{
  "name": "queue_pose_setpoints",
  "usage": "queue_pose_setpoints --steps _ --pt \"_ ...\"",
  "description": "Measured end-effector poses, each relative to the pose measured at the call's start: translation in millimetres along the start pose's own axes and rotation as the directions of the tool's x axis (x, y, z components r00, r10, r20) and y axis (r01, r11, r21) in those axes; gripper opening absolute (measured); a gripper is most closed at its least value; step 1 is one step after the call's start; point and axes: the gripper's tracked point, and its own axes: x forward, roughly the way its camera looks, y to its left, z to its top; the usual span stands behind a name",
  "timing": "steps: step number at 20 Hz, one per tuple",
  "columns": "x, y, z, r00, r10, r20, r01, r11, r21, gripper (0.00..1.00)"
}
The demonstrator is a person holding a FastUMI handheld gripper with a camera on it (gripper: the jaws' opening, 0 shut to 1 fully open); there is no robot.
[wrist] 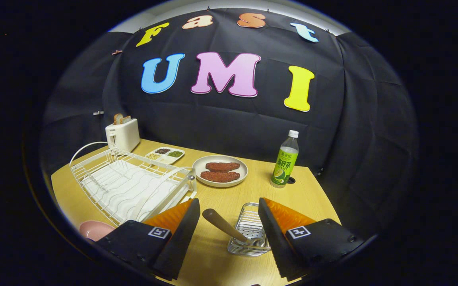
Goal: Take the plate from the dish rack, then take the spoon from the basket and place it into the plate.
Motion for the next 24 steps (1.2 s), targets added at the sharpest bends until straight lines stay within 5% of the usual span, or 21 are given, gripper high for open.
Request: queue_pose_setpoints --steps 3,11,16,24 --pt "8 3 -5 1.000 -0.002 -0.014 0.001 1.000 -0.017 0.81" --pt "12 8 -10 0.999 -0.027 -0.037 0.024 0.998 -0.063 0.31" --pt "13 0 5 0.999 -0.048 -0.004 0.048 0.993 -0.107 0.17" --pt "4 -35 40 0.994 -0.107 -0.007 0.107 0.993 -0.047 0.12"
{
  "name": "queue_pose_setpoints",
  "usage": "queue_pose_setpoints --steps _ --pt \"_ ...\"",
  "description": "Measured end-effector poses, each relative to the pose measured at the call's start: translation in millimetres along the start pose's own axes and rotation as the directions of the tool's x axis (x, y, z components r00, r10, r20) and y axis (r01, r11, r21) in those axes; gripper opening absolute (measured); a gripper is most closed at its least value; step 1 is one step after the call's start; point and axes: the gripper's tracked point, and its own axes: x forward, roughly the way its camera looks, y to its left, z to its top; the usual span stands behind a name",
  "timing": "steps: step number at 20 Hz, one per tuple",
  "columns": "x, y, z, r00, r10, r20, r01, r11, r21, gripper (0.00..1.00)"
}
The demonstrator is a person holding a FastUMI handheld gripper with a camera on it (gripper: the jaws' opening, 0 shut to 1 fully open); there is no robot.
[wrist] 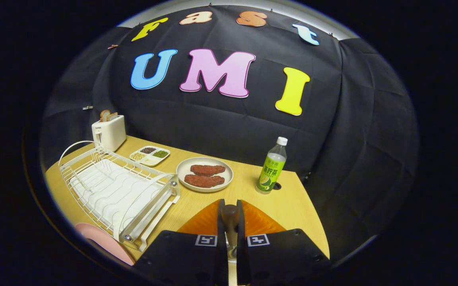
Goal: Take the plate from the dish rack, then take the spoon from the basket and place it into the plate.
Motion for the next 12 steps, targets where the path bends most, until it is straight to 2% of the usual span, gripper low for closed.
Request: queue_pose_setpoints --steps 7,12 --pt "-51 -10 67 0.999 -0.026 0.046 0.026 1.000 0.002 0.12" --pt "-105 6 99 0.998 -0.046 0.051 0.045 0.999 0.028 0.12"
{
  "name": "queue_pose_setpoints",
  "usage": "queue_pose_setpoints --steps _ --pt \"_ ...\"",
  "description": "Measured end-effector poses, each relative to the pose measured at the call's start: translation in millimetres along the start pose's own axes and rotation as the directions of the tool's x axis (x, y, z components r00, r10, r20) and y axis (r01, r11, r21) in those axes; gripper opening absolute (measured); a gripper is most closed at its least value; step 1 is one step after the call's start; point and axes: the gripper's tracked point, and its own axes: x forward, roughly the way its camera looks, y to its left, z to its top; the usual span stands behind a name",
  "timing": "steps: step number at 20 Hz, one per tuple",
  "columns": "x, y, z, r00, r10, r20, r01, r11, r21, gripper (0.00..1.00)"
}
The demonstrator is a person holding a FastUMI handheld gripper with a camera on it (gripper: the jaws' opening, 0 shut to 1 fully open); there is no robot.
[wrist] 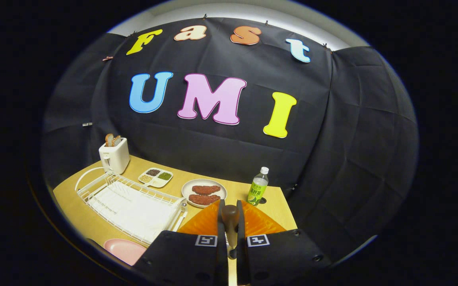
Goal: Take the plate from the dish rack, then take the spoon from the basket and place it into the plate.
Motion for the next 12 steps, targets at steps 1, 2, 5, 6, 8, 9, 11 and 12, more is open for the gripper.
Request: queue_pose_setpoints --steps 1,2,5,6,8,9,11,12 --pt "-9 8 3 1.000 0.004 0.000 -0.004 1.000 0.004 0.12" --pt "-16 20 3 1.000 0.016 -0.007 -0.016 1.000 0.002 0.12" --pt "-37 52 4 0.999 0.046 -0.013 -0.046 0.999 -0.015 0.12" --pt "-42 64 3 0.998 0.055 -0.008 -0.055 0.998 -0.012 0.12" --pt "-52 91 -4 0.996 0.095 -0.005 -0.094 0.995 0.017 0.12" --pt "-58 107 -7 0.991 0.133 -0.004 -0.132 0.991 0.033 0.12" --pt "-65 129 -19 0.984 0.178 -0.011 -0.177 0.983 0.046 0.12" --pt "-67 137 -28 0.983 0.185 -0.019 -0.184 0.982 0.042 0.12"
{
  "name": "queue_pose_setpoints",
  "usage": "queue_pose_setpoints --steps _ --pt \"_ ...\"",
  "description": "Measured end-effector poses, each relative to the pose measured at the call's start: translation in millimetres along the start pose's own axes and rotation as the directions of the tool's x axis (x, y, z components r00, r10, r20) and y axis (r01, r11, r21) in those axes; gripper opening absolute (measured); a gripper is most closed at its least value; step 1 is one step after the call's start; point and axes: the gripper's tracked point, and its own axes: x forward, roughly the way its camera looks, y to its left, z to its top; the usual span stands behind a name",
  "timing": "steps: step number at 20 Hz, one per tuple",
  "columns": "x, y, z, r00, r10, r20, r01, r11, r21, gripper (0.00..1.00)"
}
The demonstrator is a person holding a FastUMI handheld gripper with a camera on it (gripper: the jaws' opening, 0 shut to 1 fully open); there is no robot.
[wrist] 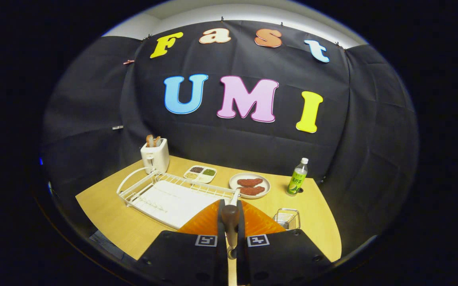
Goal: Take the plate from the dish rack, then take the spoon from the basket and place it into the plate.
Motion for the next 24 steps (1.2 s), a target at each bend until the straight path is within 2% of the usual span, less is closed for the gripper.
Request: queue_pose_setpoints --steps 4,9,13,17,24 --pt "7 29 -41 0.999 -0.001 -0.049 0.000 1.000 -0.022 0.12" --pt "34 53 -90 0.994 -0.007 -0.107 -0.005 0.994 -0.111 0.12" --pt "48 77 -124 0.988 0.022 -0.153 -0.045 0.988 -0.147 0.12" --pt "55 92 -132 0.988 0.037 -0.152 -0.072 0.970 -0.231 0.13" --pt "52 126 -138 0.979 0.092 -0.181 -0.136 0.958 -0.252 0.16"
